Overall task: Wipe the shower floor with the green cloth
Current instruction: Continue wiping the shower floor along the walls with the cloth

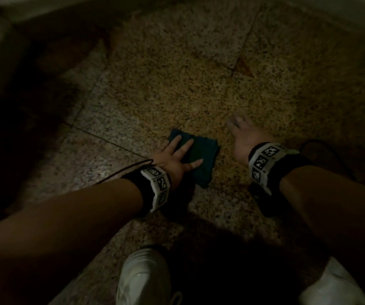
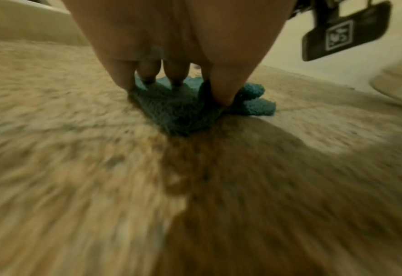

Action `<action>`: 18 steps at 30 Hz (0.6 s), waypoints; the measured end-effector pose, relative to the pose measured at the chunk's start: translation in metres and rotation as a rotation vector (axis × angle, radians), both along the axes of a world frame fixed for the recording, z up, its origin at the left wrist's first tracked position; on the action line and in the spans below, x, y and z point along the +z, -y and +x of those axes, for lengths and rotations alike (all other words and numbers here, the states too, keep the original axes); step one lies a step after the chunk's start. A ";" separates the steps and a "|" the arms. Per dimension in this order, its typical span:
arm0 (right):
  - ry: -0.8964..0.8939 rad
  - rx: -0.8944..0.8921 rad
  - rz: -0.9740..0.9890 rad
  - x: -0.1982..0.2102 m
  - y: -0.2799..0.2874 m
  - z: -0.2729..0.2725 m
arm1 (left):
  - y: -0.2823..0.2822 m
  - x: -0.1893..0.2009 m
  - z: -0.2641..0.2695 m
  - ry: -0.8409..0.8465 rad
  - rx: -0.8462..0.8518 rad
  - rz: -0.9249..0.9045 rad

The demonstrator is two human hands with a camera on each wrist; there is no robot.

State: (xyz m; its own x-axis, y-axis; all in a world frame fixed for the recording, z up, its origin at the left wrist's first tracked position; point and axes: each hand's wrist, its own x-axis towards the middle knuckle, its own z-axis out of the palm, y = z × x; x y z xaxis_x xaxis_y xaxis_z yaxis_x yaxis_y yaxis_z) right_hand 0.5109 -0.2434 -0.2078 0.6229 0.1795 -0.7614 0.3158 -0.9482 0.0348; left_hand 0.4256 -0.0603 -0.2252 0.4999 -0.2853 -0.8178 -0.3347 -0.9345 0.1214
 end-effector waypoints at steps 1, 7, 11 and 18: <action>-0.028 0.004 -0.006 -0.003 -0.003 -0.003 | -0.001 -0.001 -0.004 -0.002 -0.012 0.007; -0.034 0.010 -0.103 -0.011 -0.021 -0.010 | -0.006 -0.001 0.011 0.004 -0.076 0.051; -0.036 0.008 -0.123 -0.006 -0.023 -0.010 | -0.005 0.002 0.029 0.014 -0.035 0.086; -0.065 -0.028 -0.076 -0.008 -0.021 -0.011 | -0.002 0.009 0.068 0.093 0.134 0.152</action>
